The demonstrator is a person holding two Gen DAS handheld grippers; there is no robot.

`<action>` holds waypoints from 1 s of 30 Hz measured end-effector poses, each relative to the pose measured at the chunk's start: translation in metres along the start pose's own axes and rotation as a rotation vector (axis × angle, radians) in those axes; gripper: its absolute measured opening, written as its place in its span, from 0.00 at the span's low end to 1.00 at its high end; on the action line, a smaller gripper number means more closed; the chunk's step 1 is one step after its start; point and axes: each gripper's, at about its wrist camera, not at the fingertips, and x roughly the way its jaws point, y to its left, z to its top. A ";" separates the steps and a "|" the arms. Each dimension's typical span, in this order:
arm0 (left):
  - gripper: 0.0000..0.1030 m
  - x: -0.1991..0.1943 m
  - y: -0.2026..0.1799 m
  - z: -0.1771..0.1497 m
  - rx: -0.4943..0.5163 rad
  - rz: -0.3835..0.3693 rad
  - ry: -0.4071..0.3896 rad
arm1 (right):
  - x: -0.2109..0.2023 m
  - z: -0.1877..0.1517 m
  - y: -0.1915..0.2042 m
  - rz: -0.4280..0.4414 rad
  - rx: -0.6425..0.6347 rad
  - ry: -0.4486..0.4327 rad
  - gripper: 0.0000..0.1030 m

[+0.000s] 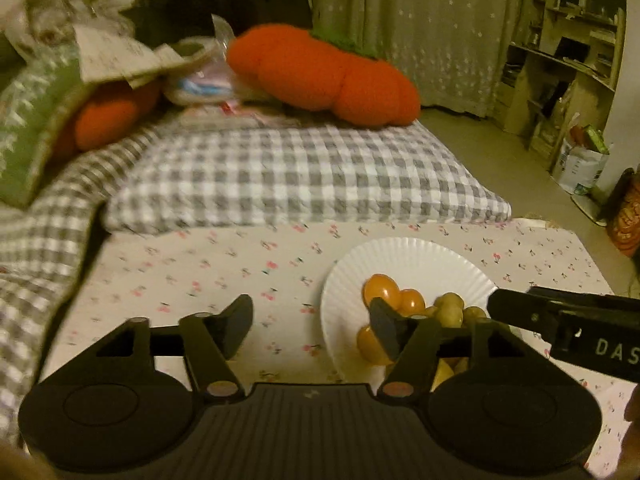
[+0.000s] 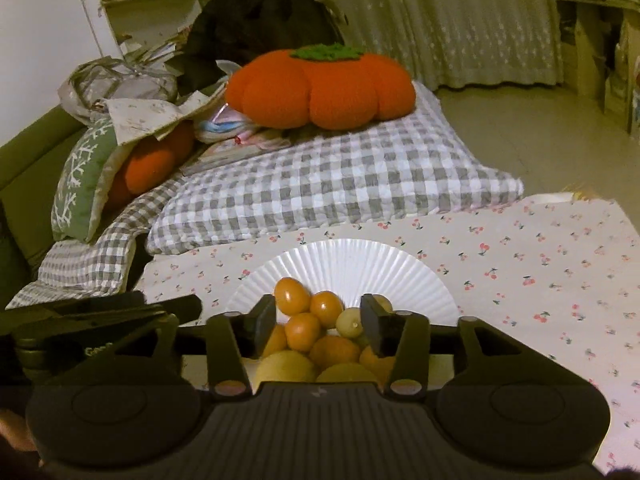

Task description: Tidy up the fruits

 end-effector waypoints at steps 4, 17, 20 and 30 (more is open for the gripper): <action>0.76 -0.030 0.002 -0.006 0.036 0.055 -0.041 | -0.023 -0.005 0.007 -0.029 -0.017 -0.026 0.66; 0.92 -0.102 -0.001 -0.048 0.032 0.083 -0.098 | -0.081 -0.037 0.024 -0.068 -0.061 -0.099 0.96; 0.92 -0.110 0.000 -0.058 0.013 0.068 -0.087 | -0.089 -0.047 0.024 -0.068 -0.052 -0.096 0.99; 0.92 -0.126 -0.004 -0.088 0.004 0.068 -0.045 | -0.107 -0.076 0.032 -0.114 -0.111 -0.099 1.00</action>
